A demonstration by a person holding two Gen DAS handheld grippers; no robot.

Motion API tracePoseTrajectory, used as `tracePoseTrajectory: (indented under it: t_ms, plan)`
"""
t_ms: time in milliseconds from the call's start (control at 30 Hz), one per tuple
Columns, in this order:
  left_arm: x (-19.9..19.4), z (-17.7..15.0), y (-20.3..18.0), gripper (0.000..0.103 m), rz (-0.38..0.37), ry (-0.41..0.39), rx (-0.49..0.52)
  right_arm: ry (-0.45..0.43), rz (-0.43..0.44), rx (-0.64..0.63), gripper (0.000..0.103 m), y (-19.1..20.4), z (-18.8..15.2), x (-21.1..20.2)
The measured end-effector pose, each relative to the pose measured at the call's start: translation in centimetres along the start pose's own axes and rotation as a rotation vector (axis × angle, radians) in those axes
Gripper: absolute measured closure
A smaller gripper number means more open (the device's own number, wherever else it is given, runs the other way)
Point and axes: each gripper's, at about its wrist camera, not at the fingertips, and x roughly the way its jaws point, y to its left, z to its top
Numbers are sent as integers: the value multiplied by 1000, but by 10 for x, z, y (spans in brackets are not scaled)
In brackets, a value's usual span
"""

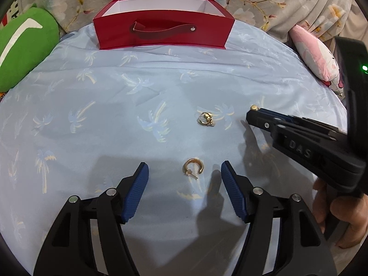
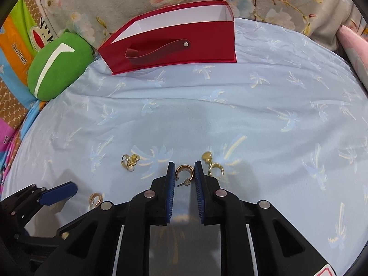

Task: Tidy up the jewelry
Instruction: 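Grasp a gold hoop earring with the right tool while the left tool grasps another hoop, then carry the hoop into the red box and open the left tool while the right tool releases its hoop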

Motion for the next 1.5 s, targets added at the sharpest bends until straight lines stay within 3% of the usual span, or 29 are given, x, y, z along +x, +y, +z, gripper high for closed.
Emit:
tracePoseTrajectory:
  t_ms: [100,433,800,1000,1500]
  plan:
    - [2,1,-2,41,-2,-7,5,-8,9,19,87,-5,-5,-12]
    - [4,1,-2,86,-13,-39,18,-6,26,58,87,-18,-16,-27]
    - [-3,-1,-6,87,-58,-34,39,-27,60,68,87,-18,-18,-40]
    - [-23,9,-2,87,-54,-74,35,-75,75,42,87,-11,-7,-58]
    - [-62,93,18,87,156,-228,81,-226,89,-91,87,26,71,-77]
